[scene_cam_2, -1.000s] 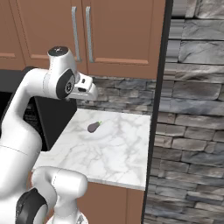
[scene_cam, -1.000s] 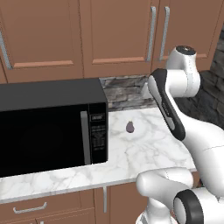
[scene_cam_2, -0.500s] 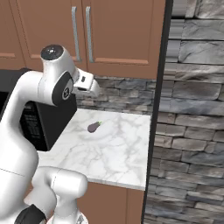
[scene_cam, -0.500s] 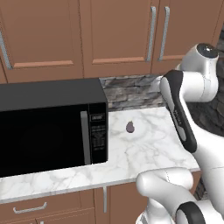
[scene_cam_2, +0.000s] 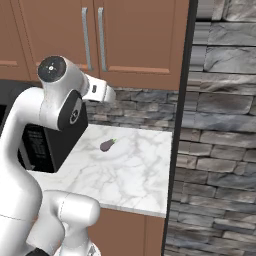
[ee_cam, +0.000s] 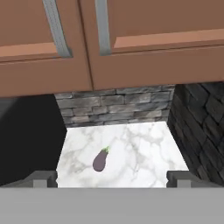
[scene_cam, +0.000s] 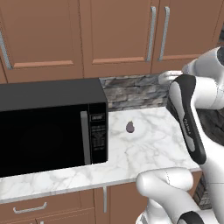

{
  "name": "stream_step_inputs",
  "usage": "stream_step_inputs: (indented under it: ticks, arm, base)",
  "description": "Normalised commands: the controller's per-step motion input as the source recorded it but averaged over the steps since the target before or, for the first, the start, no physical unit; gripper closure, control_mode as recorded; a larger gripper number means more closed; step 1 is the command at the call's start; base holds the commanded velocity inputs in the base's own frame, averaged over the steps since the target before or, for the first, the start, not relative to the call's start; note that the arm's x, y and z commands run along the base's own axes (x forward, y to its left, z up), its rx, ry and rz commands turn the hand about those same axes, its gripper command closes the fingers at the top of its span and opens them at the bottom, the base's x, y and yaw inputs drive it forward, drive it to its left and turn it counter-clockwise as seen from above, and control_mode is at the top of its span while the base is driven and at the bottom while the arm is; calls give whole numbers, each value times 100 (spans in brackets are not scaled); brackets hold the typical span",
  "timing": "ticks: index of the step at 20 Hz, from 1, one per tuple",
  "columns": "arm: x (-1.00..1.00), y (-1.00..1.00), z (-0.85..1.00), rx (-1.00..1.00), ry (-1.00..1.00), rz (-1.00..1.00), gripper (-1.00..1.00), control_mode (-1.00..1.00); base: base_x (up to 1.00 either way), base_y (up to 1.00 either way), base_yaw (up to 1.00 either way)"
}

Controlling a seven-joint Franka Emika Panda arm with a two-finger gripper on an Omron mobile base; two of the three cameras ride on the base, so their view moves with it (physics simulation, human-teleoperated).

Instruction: Pick the sponge and spray from the cabinet and place them on the counter.

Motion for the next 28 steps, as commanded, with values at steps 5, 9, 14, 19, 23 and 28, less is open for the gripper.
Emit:
stream_step_inputs:
  ticks: [5, 9, 14, 19, 23, 28]
  arm:
    - [-3, 0, 16, 0, -32, 0, -100, -100]
    - [0, 0, 20, 0, -26, 0, -100, -100]
    - [0, -7, 37, 0, -16, 0, -100, -100]
    - [0, -2, 33, 0, -22, 0, -100, -100]
    - [0, -1, 25, -4, -22, 0, -100, -100]
    - [0, -5, 12, -6, -13, 0, -100, -100]
  base:
    - [0, 0, 0]
    - [0, 0, 0]
    - [0, 0, 0]
    - [0, 0, 0]
    - [0, 0, 0]
    - [0, 0, 0]
